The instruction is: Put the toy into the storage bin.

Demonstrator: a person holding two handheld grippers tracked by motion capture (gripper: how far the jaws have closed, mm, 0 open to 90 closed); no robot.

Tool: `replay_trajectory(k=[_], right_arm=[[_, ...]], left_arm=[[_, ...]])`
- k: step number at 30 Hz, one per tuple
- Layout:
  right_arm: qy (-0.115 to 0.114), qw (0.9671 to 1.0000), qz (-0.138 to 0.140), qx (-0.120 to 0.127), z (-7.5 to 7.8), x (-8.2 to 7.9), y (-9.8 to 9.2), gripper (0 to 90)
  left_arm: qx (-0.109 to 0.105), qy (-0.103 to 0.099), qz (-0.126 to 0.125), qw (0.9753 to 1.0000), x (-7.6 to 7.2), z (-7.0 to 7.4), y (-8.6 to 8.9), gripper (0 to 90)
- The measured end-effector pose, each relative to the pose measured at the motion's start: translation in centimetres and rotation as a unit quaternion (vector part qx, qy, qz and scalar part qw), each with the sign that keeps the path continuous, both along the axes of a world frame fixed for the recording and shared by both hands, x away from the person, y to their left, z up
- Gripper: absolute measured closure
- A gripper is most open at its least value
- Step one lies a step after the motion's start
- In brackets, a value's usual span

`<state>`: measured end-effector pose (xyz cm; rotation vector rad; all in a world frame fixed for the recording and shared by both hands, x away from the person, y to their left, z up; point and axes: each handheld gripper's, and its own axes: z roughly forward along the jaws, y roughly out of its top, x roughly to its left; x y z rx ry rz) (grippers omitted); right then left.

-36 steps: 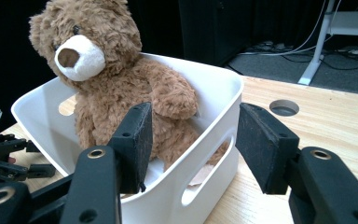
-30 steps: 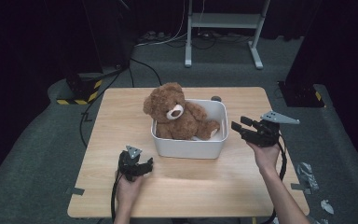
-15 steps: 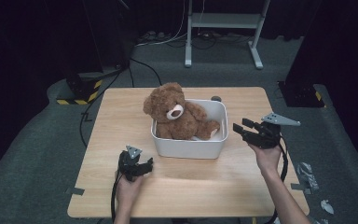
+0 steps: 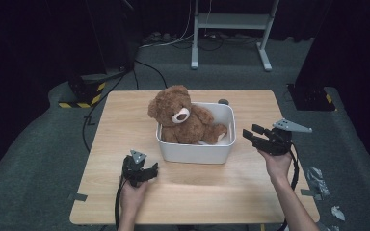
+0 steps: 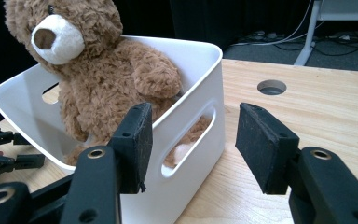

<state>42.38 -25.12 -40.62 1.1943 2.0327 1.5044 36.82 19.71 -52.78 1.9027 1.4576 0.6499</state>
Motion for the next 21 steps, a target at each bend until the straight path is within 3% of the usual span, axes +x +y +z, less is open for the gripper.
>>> replay_trajectory(k=[21], right_arm=[[0.009, 0.9999, -0.010, 0.005, -1.1, -0.2, -0.7, 45.7]], left_arm=[[0.001, 0.000, 0.000, 1.0000, 0.0, 0.0, 0.0, 23.7]])
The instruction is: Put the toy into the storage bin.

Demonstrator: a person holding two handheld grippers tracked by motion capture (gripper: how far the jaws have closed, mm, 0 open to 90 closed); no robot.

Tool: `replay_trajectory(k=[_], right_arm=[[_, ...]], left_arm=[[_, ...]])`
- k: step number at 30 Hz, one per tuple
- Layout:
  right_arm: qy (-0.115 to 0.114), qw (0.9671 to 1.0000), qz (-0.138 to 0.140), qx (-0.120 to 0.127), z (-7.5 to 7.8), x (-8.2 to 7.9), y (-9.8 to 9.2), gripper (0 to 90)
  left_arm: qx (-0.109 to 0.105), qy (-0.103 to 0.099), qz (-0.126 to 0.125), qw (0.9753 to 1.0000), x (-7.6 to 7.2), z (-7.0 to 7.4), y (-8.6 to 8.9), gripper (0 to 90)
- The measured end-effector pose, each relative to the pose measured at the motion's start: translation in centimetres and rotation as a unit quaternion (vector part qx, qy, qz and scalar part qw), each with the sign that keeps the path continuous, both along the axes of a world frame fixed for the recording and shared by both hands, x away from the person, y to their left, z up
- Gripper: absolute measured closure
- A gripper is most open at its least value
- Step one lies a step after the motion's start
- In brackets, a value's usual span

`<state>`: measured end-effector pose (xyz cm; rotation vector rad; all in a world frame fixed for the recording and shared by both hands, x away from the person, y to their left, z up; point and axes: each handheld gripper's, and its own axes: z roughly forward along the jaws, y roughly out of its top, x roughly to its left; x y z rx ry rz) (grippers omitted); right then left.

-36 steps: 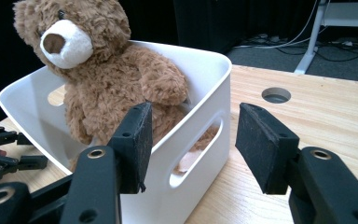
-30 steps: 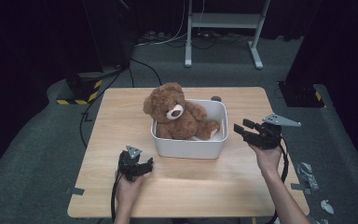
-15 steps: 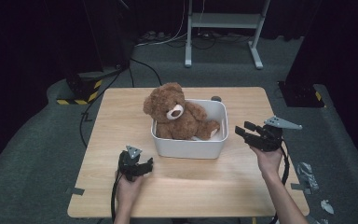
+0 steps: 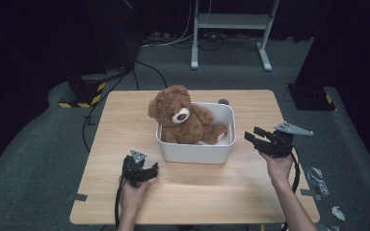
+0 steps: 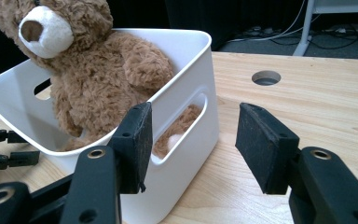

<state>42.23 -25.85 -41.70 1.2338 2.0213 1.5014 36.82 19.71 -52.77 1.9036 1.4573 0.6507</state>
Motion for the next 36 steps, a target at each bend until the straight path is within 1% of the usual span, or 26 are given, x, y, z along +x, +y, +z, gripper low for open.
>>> replay_trajectory(k=[9, 14, 23, 31, 33, 36], right_arm=[[0.001, 1.0000, -0.003, 0.001, -0.2, 0.0, -0.1, 45.7], [0.002, 1.0000, -0.006, -0.003, -0.4, 0.0, -0.3, 45.7], [0.010, 0.9998, -0.018, -0.007, -1.2, 0.1, -1.0, 45.6], [0.017, 0.9995, -0.025, -0.004, -1.9, 0.0, -1.6, 45.6], [0.015, 0.9995, -0.027, -0.004, -2.1, 0.0, -1.8, 45.6], [0.020, 0.9993, -0.030, 0.000, -2.3, -0.1, -2.0, 45.6]], left_arm=[[0.000, 0.000, 0.000, 1.0000, 0.0, 0.0, 0.0, 23.7], [0.000, 0.000, 0.000, 1.0000, 0.0, 0.0, 0.0, 23.7], [0.000, 0.000, 0.000, 1.0000, 0.0, 0.0, 0.0, 23.7], [0.000, 0.000, 0.000, 1.0000, 0.0, 0.0, 0.0, 23.7], [0.000, 0.000, 0.000, 1.0000, 0.0, 0.0, 0.0, 23.6], [-0.004, 0.000, 0.004, 1.0000, 0.0, 0.0, 0.0, 24.0]])
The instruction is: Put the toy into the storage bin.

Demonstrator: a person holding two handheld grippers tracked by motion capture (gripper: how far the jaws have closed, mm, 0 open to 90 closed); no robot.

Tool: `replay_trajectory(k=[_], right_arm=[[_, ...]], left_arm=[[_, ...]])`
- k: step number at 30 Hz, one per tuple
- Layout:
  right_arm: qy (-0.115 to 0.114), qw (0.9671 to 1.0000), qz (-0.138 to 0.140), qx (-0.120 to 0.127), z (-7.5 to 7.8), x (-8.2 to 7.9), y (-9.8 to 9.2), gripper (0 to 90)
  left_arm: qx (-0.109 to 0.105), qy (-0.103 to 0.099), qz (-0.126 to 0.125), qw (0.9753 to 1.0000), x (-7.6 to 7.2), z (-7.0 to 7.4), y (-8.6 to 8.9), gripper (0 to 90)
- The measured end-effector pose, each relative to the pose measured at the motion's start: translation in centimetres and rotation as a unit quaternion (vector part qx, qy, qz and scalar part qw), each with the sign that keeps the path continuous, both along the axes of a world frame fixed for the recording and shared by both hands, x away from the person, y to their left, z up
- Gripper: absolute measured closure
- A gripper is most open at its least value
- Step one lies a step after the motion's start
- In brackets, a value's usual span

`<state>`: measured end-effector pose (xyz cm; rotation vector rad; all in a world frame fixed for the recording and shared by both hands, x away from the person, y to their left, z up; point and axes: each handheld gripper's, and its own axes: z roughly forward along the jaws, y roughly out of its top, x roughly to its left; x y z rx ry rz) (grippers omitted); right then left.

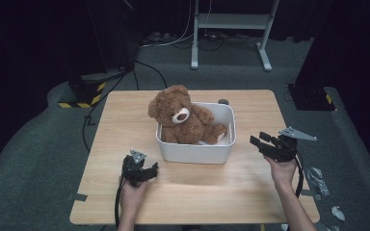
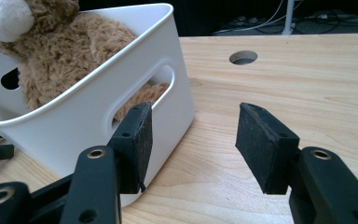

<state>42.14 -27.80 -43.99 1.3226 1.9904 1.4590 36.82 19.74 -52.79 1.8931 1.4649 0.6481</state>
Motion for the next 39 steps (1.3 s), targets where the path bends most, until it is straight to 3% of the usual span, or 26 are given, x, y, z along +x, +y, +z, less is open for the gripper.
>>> replay_trajectory(k=[14, 39], right_arm=[[0.004, 0.9998, -0.015, 0.009, -1.0, 0.0, -0.5, 45.6], [0.010, 0.9978, -0.064, 0.016, -3.1, -2.1, -2.1, 45.2]], left_arm=[[0.001, 0.001, 0.000, 1.0000, -0.1, 0.0, 0.0, 24.1], [0.000, -0.001, -0.010, 1.0000, -0.1, 0.0, -0.1, 25.1]])
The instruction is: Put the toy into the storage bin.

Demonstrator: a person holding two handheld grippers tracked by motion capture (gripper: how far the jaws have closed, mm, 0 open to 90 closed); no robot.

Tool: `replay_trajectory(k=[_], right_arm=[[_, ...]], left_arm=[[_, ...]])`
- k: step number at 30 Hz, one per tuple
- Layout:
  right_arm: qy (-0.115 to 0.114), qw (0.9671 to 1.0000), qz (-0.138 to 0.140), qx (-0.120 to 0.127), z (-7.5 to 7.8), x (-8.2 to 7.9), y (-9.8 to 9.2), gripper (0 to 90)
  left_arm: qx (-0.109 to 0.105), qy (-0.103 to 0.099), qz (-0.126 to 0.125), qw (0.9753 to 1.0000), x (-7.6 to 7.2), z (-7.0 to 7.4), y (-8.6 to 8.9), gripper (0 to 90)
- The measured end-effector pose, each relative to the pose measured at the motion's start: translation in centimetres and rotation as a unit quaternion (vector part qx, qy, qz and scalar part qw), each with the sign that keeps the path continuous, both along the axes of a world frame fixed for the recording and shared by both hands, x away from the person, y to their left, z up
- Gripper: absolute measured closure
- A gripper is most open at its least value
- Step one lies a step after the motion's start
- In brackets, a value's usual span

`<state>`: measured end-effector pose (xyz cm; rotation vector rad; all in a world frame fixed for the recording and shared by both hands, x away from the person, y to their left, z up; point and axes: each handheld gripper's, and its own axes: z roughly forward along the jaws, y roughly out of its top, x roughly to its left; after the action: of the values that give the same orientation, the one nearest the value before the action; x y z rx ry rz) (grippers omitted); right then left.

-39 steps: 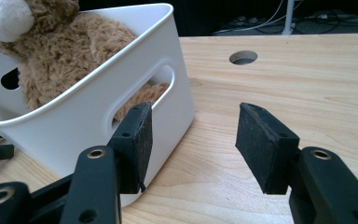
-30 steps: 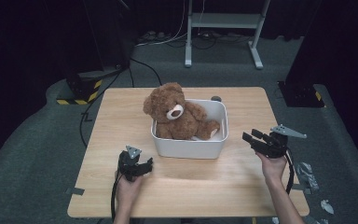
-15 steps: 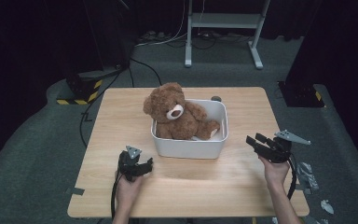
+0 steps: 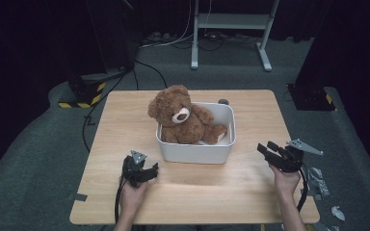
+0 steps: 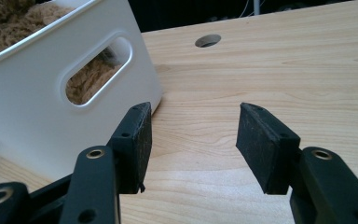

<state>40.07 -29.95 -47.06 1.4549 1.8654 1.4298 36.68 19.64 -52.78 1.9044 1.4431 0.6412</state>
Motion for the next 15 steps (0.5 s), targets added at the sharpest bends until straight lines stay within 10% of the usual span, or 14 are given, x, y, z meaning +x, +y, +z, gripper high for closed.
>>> replay_trajectory(k=[15], right_arm=[[0.016, 0.9992, -0.027, -0.027, -1.5, -1.4, 0.2, 44.8]], left_arm=[[-0.001, 0.001, -0.002, 1.0000, 0.0, 0.0, 0.0, 25.1]])
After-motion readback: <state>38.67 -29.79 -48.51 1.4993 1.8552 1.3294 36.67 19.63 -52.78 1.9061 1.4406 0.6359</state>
